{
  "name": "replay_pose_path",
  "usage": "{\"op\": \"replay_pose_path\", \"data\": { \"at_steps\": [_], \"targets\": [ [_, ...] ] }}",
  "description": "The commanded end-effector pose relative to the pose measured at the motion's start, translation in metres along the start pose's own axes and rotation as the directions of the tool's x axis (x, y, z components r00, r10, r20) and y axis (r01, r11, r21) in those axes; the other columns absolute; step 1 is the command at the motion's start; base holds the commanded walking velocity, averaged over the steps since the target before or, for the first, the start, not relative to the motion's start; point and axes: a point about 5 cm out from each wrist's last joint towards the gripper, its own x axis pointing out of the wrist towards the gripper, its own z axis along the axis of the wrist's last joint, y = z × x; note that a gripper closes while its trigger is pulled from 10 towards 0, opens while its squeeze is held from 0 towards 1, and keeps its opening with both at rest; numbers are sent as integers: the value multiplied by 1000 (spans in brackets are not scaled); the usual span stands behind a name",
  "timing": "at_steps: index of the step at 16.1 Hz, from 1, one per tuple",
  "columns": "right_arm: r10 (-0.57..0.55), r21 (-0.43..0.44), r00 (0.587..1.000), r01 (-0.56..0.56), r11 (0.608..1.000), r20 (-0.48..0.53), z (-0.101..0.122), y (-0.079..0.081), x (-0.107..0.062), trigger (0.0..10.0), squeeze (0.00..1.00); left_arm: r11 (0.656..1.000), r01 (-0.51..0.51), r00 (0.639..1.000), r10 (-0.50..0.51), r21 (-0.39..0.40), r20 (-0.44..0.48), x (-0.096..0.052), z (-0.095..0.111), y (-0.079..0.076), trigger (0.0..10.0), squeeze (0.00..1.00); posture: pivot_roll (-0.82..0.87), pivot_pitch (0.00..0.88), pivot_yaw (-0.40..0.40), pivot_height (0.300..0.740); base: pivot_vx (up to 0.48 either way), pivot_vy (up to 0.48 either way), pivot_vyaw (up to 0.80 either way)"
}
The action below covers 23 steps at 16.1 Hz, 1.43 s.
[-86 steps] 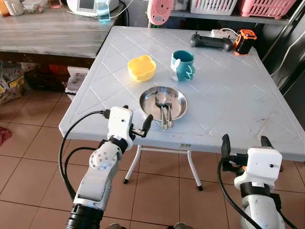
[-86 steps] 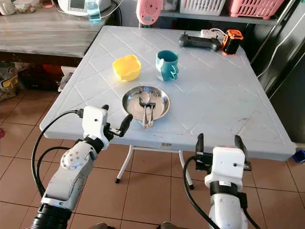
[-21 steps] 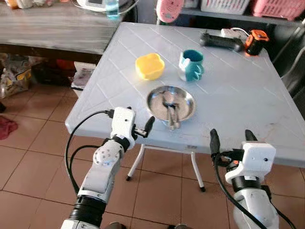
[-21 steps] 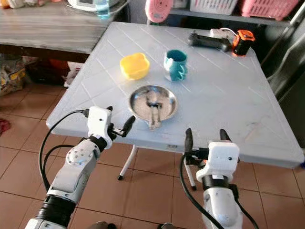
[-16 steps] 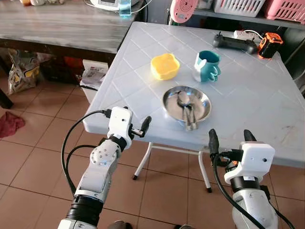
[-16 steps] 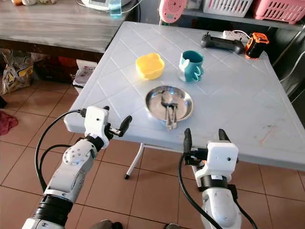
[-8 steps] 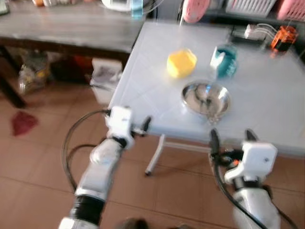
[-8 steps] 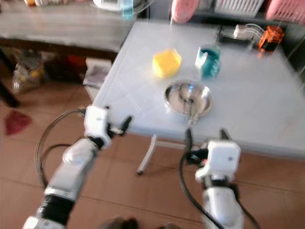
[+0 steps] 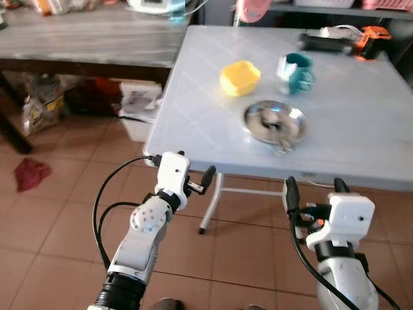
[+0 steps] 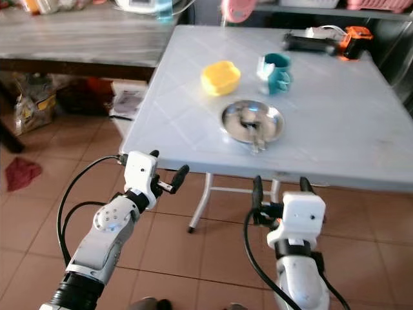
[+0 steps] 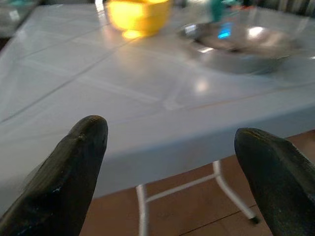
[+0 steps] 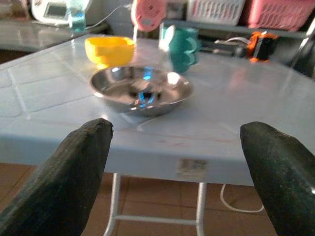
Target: Setting the table
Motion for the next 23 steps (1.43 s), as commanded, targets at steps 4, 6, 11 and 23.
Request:
{"op": "replay_pose_path", "data": {
  "at_steps": [4,6,11,23],
  "targets": [
    [-29,-9,999,29,1000,14,3,-8,4,10000,0,1000,-6,1000,5,2,17,2,5,-2,10000,0,26,154,-23,714,0,0,-595],
    [-40,-9,999,40,999,29,6,-13,12,10000,0,1000,-13,1000,13,-3,23,3,6,-3,10000,0,27,156,-21,714,0,0,0],
    [-60,115,997,54,992,51,14,-22,33,10000,0,1000,-21,999,22,-15,27,2,10,-1,10000,0,29,178,-14,714,0,0,0],
    [-66,-137,991,82,987,116,27,-28,3,10000,0,990,-142,986,140,19,92,-34,27,31,10000,0,52,194,-30,714,0,0,0]
  ]
}}
